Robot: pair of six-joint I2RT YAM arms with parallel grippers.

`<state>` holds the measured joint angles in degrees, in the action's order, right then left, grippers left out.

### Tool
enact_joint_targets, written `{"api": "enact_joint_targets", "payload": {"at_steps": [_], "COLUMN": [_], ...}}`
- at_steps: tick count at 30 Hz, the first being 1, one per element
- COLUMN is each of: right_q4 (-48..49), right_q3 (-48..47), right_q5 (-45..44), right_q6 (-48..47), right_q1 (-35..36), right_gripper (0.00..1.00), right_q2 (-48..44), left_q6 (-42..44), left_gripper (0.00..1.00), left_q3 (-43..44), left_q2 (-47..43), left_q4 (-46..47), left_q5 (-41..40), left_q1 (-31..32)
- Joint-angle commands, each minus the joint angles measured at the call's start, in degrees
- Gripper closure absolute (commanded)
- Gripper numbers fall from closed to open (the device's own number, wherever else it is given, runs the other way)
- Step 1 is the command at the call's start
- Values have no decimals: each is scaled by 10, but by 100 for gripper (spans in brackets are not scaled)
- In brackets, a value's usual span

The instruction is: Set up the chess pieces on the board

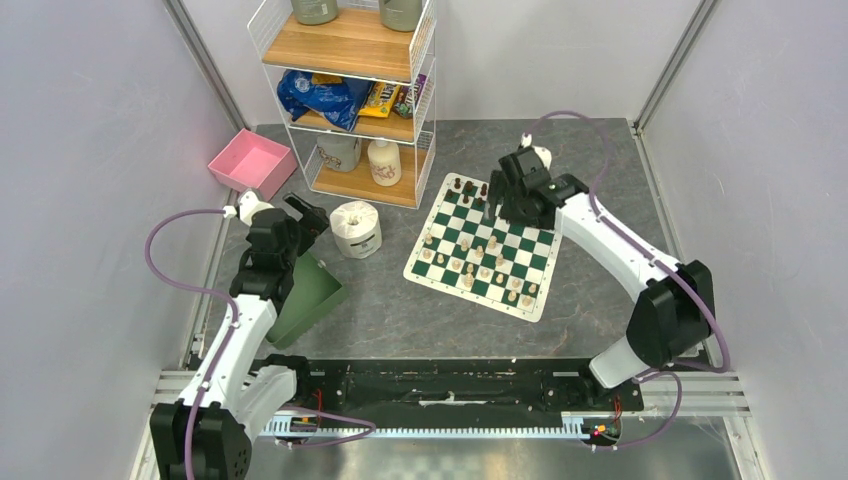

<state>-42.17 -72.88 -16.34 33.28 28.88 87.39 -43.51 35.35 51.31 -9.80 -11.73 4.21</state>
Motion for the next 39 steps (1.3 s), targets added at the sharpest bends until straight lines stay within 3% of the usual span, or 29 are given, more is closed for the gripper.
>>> {"api": "enact_joint_targets", "payload": {"at_steps": [1,10,15,19,26,31,39], "right_q4": [-10,-29,-17,-9,-11,4,26], "right_q3": [-93,-226,-130,-95,-101,-94,-101], "right_q5": [18,66,99,78,106,145,215], "right_q6": [7,26,40,-18,-100,-101,-108], "right_q1": [-30,-71,-72,-73,-73,-73,-73], "right_gripper": [3,3,3,4,15,26,36], "right_q2": [21,64,29,9,39,77,107], "left_q6": [-30,-24,0,-20,-37,-26,7], "left_gripper": [0,0,0,0,2,1,2], "left_q3": [33,56,67,46,1,-20,-16], "left_q2": [8,1,-14,-8,8,-4,-4], "left_q4": [4,-21,-42,-7,64,80,62], "left_q5": [5,35,23,27,88,89,68], "left_q1": [-5,-5,-5,-5,-4,-4,-3]}}
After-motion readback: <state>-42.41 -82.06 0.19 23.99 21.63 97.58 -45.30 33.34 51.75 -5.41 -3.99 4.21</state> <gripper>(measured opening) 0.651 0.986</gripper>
